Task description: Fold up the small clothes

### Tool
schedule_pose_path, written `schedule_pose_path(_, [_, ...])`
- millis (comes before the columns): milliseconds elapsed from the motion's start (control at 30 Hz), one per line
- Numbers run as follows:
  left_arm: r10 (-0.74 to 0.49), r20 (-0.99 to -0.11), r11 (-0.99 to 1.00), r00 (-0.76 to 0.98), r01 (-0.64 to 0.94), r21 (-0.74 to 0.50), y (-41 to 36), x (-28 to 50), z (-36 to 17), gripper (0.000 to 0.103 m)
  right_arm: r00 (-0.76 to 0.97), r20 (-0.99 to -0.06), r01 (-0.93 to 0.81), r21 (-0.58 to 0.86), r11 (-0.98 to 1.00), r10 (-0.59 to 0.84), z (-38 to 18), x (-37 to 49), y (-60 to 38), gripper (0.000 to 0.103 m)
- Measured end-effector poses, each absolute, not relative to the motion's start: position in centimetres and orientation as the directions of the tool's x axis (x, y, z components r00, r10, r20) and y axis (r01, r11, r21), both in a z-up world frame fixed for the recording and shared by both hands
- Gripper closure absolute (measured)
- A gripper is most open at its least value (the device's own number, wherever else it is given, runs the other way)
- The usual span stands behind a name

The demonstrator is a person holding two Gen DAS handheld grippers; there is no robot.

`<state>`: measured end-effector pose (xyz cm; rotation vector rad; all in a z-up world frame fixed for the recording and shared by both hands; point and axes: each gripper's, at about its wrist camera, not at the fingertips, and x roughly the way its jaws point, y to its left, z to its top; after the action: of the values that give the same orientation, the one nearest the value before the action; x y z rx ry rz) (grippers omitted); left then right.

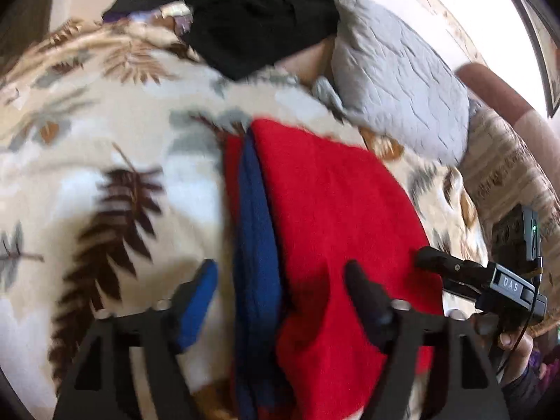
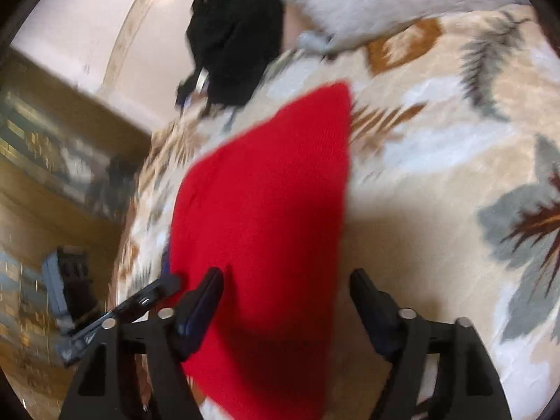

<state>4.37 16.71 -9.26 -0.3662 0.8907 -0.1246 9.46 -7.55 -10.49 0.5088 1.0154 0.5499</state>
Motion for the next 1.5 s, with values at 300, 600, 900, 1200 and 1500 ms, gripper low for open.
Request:
schedule_pose_path(300, [-0.271,-0.761,0.942,0.589,0.002,-0.334,14.7,6.5,-8.3,0.067,0.358,-0.696,-0.38,0.5,0.778,0.622,-6.4,10.6,-3.2,0.059])
schedule_pose_path(600, [-0.337,-0.711,0.932,0.617,0.114,-0.343,6.4,11.5,-5.5,0.058,0.489,-0.677,-0.303,0.459,0.835,0.55,-3.0,12.4,-12.5,0.053])
schedule_pose_path(900, [-0.197,-0.765,0.979,0.613,0.077,-0.19,4.6,11.8,-7.3,0.029,0.591,-0.68,-0.164,0.426,0.89,0.434,-5.7,10.4,-17.9,0.039])
schedule_pose_path(1200, [-0.132,-0.831,0.989,0.54,0.012,-0.15,4.4,10.5,-10.2,0.027,0.488,-0.672,-0.249,0.505,0.827,0.557,-7.1,9.6,-13.7,0.023])
schedule_pose_path(1500, [-0.062,-0.789,0.994,0.611,-0.034,-0.104,6.5,7.0,-8.4,0.027,0.545,-0.621,-0.267,0.508,0.819,0.563,-2.8,11.0,-13.3,0.022])
